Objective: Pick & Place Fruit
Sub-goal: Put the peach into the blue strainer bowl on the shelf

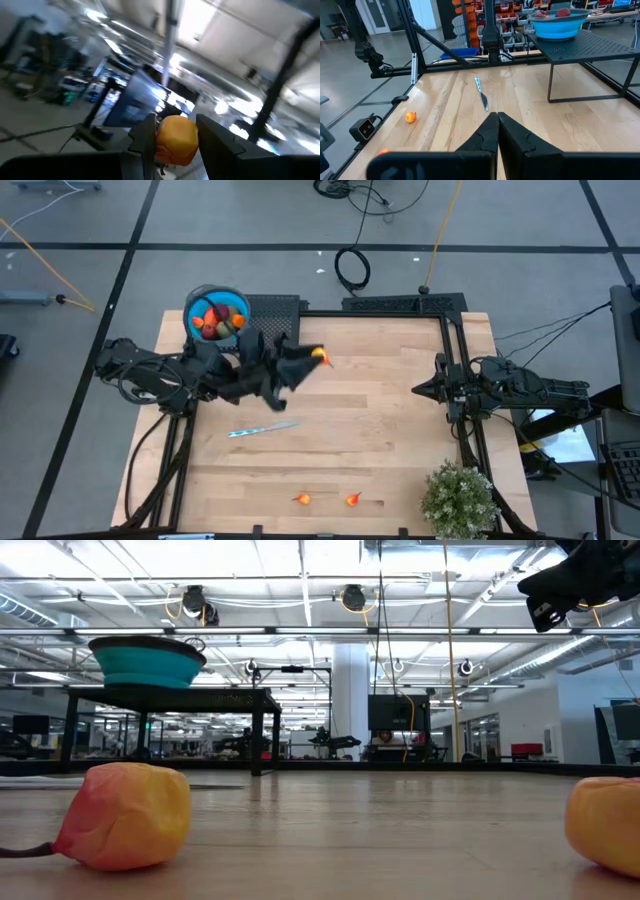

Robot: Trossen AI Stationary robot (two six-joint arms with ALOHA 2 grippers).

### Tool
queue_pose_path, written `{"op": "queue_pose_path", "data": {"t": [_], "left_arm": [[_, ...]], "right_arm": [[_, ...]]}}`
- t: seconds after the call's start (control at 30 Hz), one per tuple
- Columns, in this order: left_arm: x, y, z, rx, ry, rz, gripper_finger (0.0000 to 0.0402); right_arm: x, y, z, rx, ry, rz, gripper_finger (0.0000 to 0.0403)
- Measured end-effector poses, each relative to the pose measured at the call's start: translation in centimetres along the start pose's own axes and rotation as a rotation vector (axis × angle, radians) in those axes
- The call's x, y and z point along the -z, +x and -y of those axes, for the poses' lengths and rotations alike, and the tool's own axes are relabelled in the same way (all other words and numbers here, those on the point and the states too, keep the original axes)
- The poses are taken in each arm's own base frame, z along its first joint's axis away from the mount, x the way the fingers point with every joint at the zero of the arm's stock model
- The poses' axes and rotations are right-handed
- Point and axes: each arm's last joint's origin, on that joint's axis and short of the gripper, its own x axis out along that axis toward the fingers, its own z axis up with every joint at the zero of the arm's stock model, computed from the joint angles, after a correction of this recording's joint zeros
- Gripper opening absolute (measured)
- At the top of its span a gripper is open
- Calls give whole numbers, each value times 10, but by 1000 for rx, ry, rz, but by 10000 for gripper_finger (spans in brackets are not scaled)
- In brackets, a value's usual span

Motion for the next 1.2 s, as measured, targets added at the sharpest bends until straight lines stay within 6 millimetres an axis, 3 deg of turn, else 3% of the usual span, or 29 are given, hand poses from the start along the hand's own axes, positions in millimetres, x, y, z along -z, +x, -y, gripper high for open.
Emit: {"op": "queue_pose_path", "data": {"t": [0.27,0.53,0.77,0.97,1.2], "left_arm": [[-3,-1,-7,-225,-228,111,122],[0,-1,-8,-245,-208,88,122],[27,-6,-21,-357,64,-197,122],[49,-20,-48,-549,85,-451,122],[57,-37,-80,-732,118,-695,122]], "right_arm": [[0,0,0,0,0,0,0],[0,0,0,0,0,0,0],[0,0,0,0,0,0,0],[0,0,0,0,0,0,0],[0,0,0,0,0,0,0]]}}
